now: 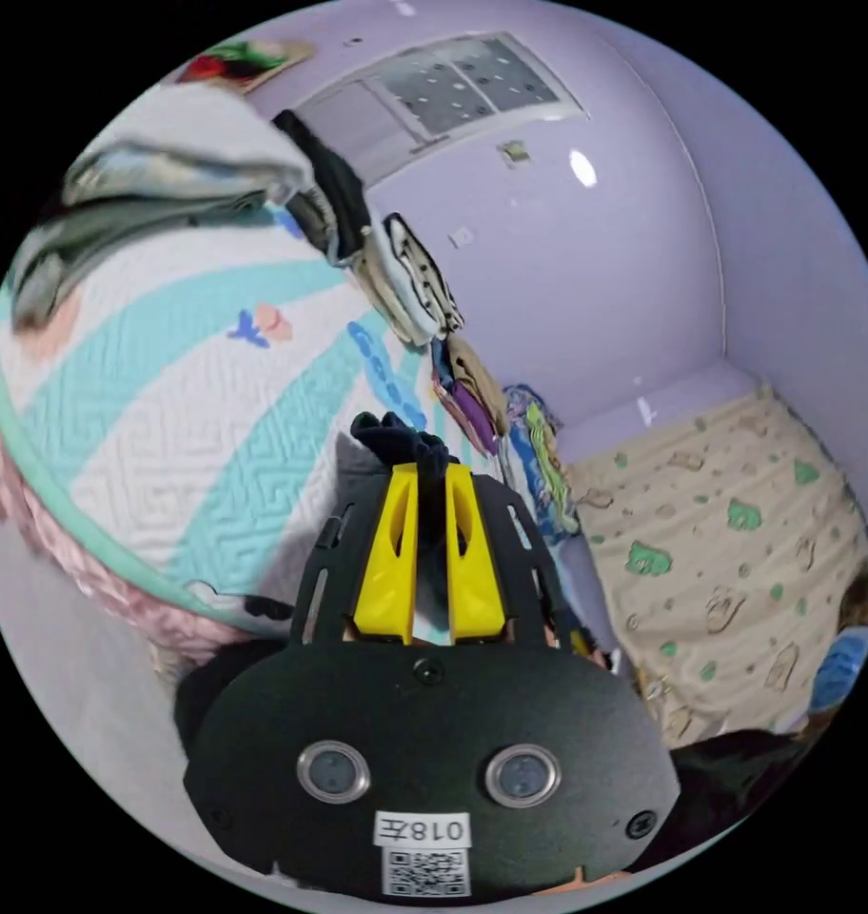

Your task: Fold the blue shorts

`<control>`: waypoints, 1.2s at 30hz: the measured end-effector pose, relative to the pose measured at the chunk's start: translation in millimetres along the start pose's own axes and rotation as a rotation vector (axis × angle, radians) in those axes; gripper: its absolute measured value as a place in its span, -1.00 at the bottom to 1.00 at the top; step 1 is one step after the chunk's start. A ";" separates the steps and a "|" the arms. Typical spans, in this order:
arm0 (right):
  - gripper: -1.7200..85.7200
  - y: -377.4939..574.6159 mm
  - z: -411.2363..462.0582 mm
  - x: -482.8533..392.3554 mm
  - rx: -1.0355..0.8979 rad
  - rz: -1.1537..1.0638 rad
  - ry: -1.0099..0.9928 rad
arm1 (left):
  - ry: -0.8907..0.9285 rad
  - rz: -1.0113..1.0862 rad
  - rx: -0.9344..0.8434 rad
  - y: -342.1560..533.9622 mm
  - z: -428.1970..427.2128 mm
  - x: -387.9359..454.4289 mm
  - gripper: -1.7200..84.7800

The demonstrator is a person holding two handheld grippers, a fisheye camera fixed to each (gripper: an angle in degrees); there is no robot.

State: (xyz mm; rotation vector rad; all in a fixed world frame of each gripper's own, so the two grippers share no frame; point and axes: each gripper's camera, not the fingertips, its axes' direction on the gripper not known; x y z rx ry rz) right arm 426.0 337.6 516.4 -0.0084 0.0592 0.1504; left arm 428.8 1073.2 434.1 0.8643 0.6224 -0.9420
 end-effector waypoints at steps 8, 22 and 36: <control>-0.71 7.1 -1.0 -27.7 -0.073 -0.176 0.527 | -0.361 0.175 -0.038 -25.5 -65.0 13.9 -0.73; -0.65 142.8 234.4 -175.5 -0.505 -0.990 0.626 | -0.597 0.527 -0.477 -70.7 239.1 119.7 -0.59; -0.79 -126.3 81.4 -94.8 -0.136 -0.514 1.027 | -0.677 0.615 -0.343 -27.4 234.0 188.7 -0.68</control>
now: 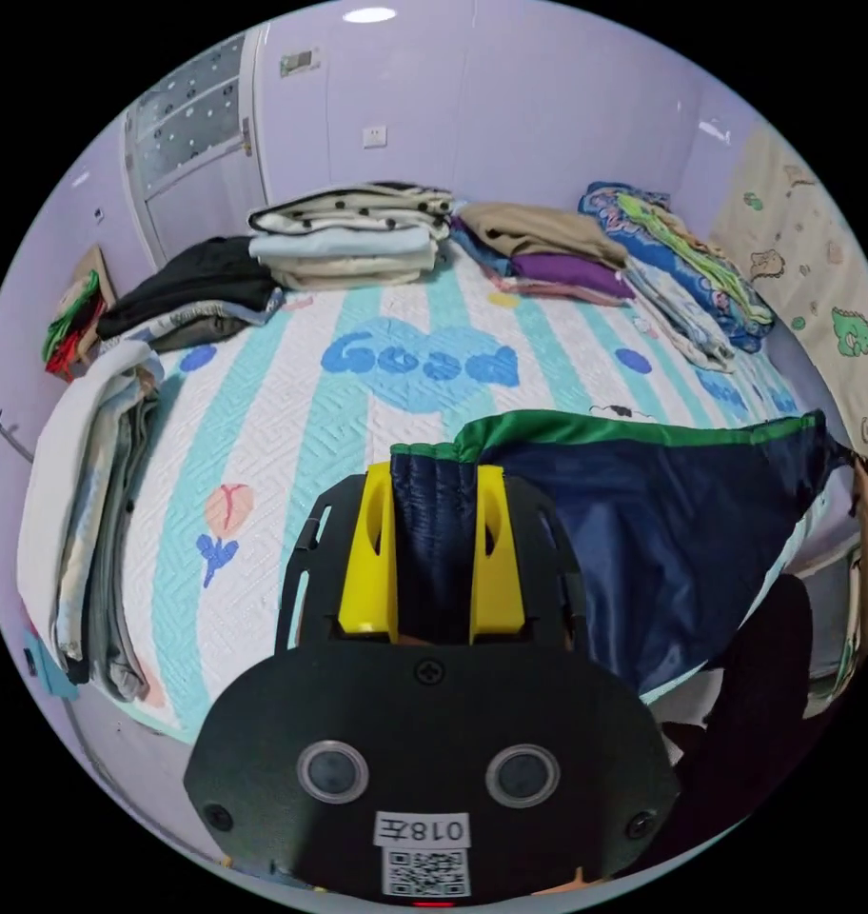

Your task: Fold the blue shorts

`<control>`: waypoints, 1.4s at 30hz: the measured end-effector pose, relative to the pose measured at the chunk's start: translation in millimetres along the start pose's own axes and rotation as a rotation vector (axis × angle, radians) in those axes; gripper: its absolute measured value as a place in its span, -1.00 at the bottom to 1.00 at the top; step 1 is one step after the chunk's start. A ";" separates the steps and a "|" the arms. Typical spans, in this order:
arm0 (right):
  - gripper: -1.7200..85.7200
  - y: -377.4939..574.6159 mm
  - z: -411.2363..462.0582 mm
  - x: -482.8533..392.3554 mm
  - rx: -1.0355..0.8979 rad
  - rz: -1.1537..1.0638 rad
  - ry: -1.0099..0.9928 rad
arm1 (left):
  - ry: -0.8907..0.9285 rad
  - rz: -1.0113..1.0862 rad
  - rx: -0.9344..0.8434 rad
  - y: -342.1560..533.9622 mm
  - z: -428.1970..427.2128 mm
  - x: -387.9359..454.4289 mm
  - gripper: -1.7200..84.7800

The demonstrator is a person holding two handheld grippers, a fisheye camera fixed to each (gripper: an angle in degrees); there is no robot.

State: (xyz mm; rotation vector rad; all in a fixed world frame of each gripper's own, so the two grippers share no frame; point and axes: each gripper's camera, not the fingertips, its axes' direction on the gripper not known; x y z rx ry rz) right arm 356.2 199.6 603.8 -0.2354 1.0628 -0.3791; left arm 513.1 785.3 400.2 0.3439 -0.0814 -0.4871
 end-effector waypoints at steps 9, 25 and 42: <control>-0.74 41.5 -25.7 -60.3 0.273 -0.254 0.021 | 0.141 0.231 0.385 76.9 -149.2 59.8 -0.68; -0.78 32.9 83.7 -96.9 -0.131 0.119 -0.759 | 0.306 0.491 0.122 251.5 -258.4 75.2 -0.84; -0.72 84.0 46.4 36.7 -0.027 0.069 -0.874 | 0.417 0.238 0.200 305.0 -235.2 -34.0 -0.87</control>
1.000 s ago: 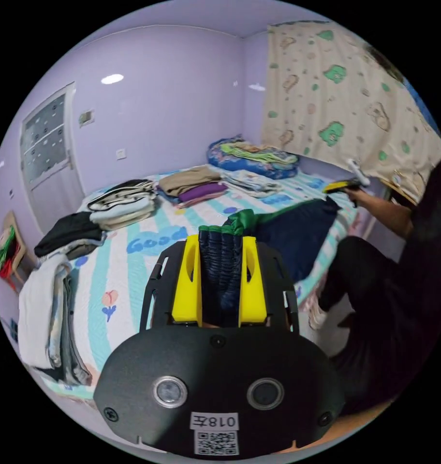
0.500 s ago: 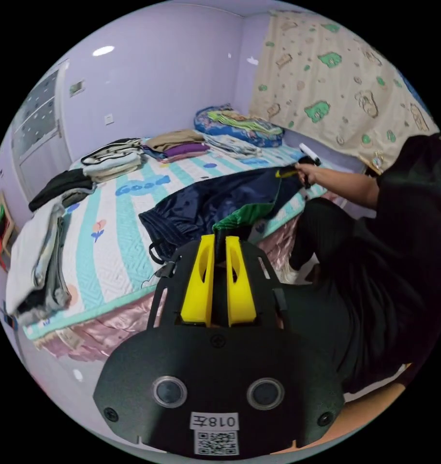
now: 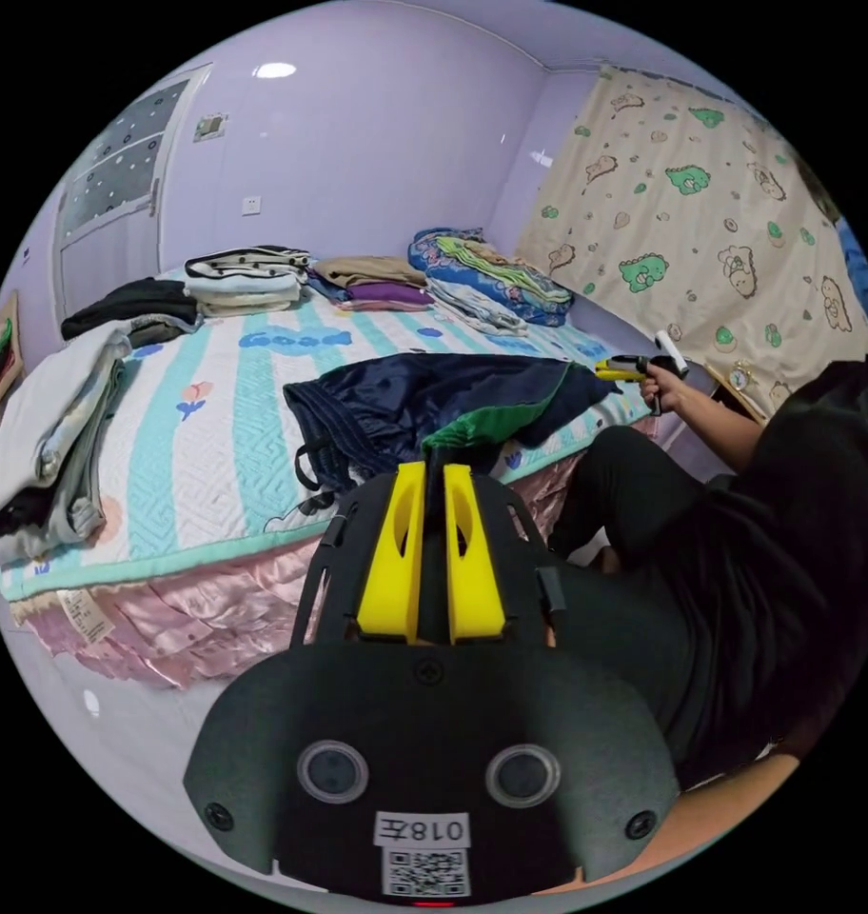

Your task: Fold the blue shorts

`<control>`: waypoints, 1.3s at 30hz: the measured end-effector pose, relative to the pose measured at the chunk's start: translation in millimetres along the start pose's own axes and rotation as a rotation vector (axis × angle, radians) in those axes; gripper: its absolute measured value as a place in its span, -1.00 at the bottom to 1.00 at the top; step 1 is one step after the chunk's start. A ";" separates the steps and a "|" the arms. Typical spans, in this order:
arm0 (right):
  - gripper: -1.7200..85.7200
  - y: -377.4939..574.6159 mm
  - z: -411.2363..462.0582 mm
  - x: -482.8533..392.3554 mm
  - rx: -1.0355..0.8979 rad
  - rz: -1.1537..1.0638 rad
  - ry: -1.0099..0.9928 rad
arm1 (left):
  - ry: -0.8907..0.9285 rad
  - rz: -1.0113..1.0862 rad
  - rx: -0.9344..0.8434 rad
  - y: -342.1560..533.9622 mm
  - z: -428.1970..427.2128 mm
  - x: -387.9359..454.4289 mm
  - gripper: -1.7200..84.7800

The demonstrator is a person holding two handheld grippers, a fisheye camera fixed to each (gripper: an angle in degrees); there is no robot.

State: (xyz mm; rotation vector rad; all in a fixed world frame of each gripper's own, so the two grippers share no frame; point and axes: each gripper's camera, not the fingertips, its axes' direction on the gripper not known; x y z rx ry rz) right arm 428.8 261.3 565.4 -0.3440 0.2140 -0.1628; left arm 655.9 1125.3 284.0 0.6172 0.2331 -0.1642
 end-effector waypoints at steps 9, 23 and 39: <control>-0.70 -60.9 4.1 87.8 0.117 0.272 -0.026 | -0.018 -0.157 0.067 29.6 -4.0 -25.3 -0.87; -0.95 -88.6 -10.8 81.6 0.086 0.208 0.059 | 0.006 -0.236 0.041 40.8 -9.7 -65.1 -0.88; -0.87 110.0 -89.9 51.8 -0.263 0.002 -0.048 | 0.042 -0.381 0.174 127.0 -64.4 -128.9 -0.85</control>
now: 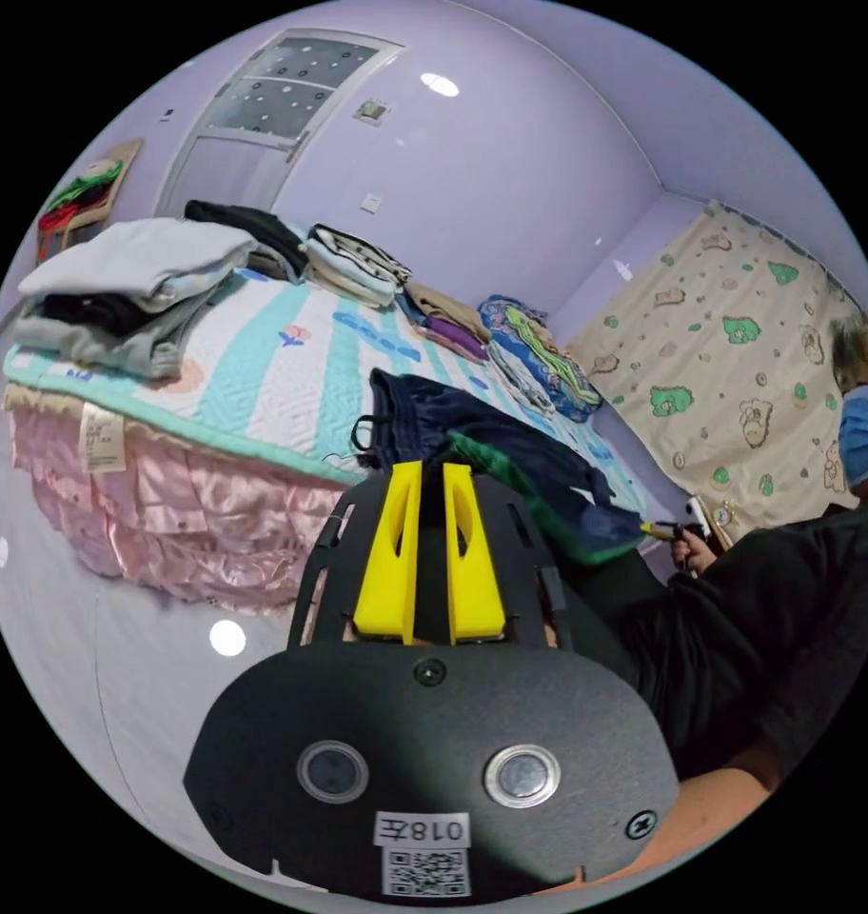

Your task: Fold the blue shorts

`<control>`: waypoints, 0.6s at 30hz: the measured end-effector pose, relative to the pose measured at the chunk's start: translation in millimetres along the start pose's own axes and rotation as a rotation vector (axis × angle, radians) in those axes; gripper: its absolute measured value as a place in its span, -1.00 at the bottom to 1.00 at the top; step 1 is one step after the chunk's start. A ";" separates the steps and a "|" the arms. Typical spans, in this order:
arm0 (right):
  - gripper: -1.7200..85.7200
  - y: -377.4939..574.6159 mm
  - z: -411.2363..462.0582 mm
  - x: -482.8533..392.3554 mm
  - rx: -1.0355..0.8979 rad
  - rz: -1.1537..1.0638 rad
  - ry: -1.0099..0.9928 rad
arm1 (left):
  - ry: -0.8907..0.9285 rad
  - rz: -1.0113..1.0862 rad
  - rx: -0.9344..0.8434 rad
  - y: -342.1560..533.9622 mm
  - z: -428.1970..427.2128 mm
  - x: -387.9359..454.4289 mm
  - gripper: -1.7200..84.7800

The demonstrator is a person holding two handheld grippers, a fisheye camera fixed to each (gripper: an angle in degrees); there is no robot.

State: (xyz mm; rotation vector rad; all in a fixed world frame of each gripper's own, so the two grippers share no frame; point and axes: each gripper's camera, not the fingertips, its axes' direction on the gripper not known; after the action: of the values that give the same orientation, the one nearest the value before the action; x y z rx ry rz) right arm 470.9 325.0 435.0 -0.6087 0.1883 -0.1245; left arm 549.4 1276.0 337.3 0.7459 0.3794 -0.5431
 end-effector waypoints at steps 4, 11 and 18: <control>-0.85 11.1 -3.6 -4.4 -0.025 -0.003 0.057 | -0.029 -0.054 0.155 0.7 -31.2 -9.5 -0.81; -0.73 -57.7 -49.1 -50.0 0.302 -0.077 0.338 | -0.229 0.011 0.014 -109.9 72.5 18.4 -0.71; -0.67 -197.6 1.1 -7.9 0.311 0.007 0.652 | -0.266 -0.026 -0.129 -204.7 244.8 23.1 -0.63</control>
State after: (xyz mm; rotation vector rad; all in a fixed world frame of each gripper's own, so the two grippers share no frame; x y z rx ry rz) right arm 451.5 166.2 551.2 -0.2392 0.7865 -0.3380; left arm 480.2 966.9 382.4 0.5363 0.1749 -0.6280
